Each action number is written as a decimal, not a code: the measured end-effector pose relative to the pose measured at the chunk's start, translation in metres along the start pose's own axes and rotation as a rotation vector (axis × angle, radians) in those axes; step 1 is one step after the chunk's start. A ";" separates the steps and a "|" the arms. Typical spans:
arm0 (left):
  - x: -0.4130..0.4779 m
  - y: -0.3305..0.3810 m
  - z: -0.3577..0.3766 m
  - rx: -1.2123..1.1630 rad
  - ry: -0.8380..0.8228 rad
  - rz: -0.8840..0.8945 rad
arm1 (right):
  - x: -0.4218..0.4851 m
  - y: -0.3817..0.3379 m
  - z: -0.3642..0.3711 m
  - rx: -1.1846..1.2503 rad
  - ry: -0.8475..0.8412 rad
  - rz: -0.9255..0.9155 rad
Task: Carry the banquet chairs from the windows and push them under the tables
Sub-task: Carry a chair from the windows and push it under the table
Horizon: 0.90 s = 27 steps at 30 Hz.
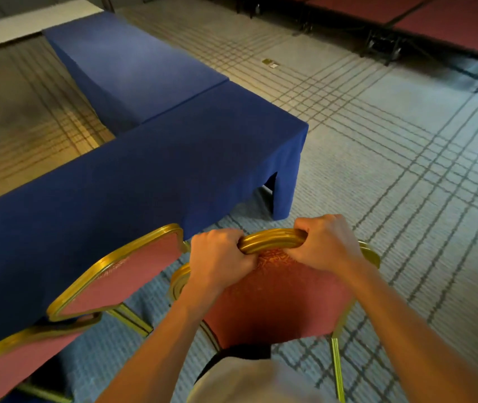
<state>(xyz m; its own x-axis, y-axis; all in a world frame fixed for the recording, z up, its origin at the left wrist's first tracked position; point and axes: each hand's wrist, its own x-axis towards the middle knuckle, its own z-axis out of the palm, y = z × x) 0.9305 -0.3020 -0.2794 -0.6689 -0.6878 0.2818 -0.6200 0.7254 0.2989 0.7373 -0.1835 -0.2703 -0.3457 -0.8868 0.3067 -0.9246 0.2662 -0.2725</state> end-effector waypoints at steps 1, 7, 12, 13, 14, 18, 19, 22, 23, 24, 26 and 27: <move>0.020 -0.006 0.005 0.003 -0.007 -0.029 | 0.023 0.006 0.006 0.001 -0.001 -0.011; 0.133 -0.036 0.015 -0.058 -0.009 -0.085 | 0.141 0.034 0.025 0.007 0.023 -0.039; 0.200 -0.050 0.027 -0.068 0.024 -0.078 | 0.214 0.054 0.034 -0.020 0.030 -0.095; 0.209 -0.053 0.028 -0.064 0.036 -0.070 | 0.225 0.056 0.036 -0.021 0.032 -0.096; 0.218 -0.057 0.031 -0.060 0.046 -0.069 | 0.238 0.058 0.040 -0.015 0.034 -0.099; 0.256 -0.075 0.043 -0.019 0.066 -0.104 | 0.294 0.069 0.060 0.014 0.019 -0.194; 0.266 -0.079 0.046 -0.006 0.074 -0.115 | 0.308 0.072 0.066 0.022 0.006 -0.220; 0.294 -0.091 0.056 0.030 0.106 -0.162 | 0.349 0.084 0.086 0.038 -0.053 -0.279; 0.304 -0.095 0.059 0.041 0.110 -0.184 | 0.365 0.089 0.094 0.047 -0.064 -0.303; 0.313 -0.098 0.060 0.052 0.109 -0.202 | 0.377 0.092 0.100 0.064 -0.077 -0.319; 0.334 -0.105 0.067 0.077 0.126 -0.234 | 0.408 0.100 0.112 0.098 -0.121 -0.351; 0.345 -0.109 0.070 0.091 0.137 -0.245 | 0.424 0.102 0.118 0.102 -0.151 -0.369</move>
<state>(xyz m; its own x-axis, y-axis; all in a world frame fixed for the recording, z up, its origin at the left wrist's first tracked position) 0.7390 -0.6170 -0.2783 -0.4371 -0.8352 0.3337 -0.7944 0.5325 0.2923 0.5150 -0.5766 -0.2759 0.0409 -0.9633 0.2652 -0.9590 -0.1124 -0.2602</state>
